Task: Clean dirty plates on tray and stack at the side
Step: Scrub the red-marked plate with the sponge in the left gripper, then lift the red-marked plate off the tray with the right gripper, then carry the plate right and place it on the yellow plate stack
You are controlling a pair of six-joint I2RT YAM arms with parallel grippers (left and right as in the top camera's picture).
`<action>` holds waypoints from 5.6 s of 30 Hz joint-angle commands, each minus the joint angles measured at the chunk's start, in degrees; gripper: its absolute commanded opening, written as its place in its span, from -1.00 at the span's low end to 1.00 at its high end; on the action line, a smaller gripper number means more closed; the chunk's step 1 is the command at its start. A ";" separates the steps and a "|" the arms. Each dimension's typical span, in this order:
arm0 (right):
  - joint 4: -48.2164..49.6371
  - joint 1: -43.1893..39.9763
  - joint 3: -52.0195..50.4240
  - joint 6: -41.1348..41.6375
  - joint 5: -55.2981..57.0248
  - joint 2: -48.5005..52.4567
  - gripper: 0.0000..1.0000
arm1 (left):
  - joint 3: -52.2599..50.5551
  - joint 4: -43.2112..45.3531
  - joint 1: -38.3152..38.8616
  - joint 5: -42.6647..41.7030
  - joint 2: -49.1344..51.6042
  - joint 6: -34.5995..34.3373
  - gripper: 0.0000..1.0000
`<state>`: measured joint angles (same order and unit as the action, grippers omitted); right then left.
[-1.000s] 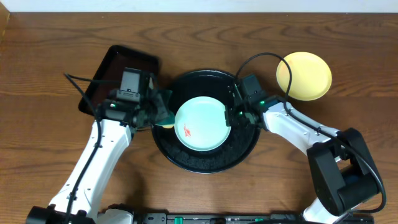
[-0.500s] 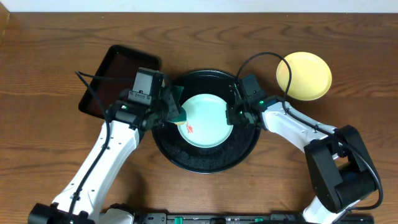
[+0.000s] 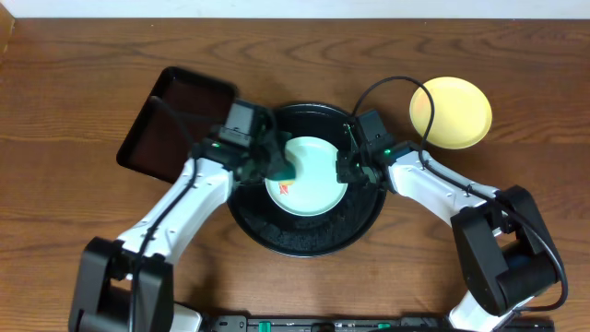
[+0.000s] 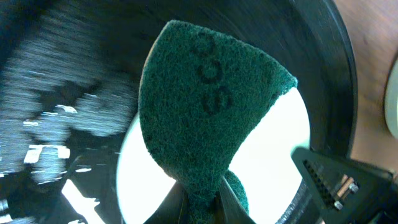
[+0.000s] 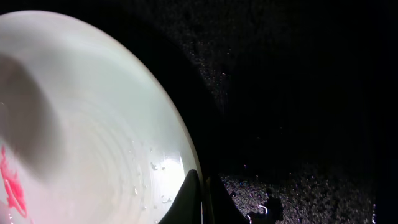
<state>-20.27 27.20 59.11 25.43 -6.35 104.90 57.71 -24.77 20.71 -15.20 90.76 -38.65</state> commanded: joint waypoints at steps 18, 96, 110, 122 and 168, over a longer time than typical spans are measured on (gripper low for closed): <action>-0.33 0.00 0.79 10.73 3.13 0.46 -0.98 | -0.17 2.89 10.62 6.49 8.92 -8.20 -0.85; -6.84 0.37 2.64 2.64 3.52 -1.44 -0.98 | 1.51 -9.92 -2.36 35.12 -10.73 0.55 -0.85; -18.32 7.61 17.29 -15.28 27.82 -10.23 -0.97 | 1.49 -11.47 -5.70 22.23 -12.07 6.51 -0.86; -19.32 16.96 17.33 -24.61 59.08 -12.44 -0.98 | 1.49 -11.89 -5.70 22.27 -10.93 6.51 -0.85; -20.11 -0.15 17.29 -12.22 27.30 -12.44 -0.98 | 1.49 -12.50 -5.70 22.23 -10.93 6.49 -0.85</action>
<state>-40.16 34.44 75.70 6.33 35.38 93.58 59.59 -37.12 15.25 7.18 79.53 -32.93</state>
